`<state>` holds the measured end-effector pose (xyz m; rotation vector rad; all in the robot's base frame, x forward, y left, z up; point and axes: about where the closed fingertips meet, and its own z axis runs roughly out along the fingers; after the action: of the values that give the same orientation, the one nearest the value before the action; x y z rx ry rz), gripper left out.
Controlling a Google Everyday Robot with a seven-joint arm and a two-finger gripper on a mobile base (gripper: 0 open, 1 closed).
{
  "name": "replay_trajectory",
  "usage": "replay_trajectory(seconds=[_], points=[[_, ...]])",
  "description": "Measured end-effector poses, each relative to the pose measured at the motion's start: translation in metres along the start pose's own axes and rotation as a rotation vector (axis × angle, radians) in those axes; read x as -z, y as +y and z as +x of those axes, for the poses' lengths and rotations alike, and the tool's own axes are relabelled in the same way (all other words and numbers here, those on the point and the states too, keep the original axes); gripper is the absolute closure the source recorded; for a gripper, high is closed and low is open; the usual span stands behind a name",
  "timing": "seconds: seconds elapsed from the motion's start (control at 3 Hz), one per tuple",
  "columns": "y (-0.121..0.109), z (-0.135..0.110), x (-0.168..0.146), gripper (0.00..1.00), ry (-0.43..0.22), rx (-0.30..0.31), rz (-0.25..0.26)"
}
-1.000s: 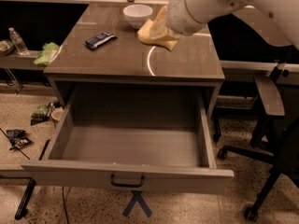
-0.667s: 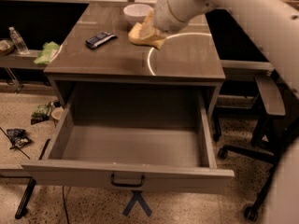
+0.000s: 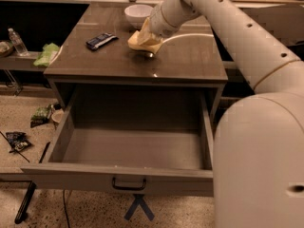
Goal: Pick sponge from top drawer and place on counter
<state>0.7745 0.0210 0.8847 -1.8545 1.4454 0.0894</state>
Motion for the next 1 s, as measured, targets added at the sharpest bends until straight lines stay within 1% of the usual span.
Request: replay_trajectory(seconds=[0.33,0.67,1.0], points=[[-0.002,0.010,-0.011,0.15,0.001,-0.028,-0.012],[0.002,0.016,-0.009,0.00,-0.003,-0.065,-0.016],[0.007,0.025,0.030,0.00,-0.031,-0.140,0.037]])
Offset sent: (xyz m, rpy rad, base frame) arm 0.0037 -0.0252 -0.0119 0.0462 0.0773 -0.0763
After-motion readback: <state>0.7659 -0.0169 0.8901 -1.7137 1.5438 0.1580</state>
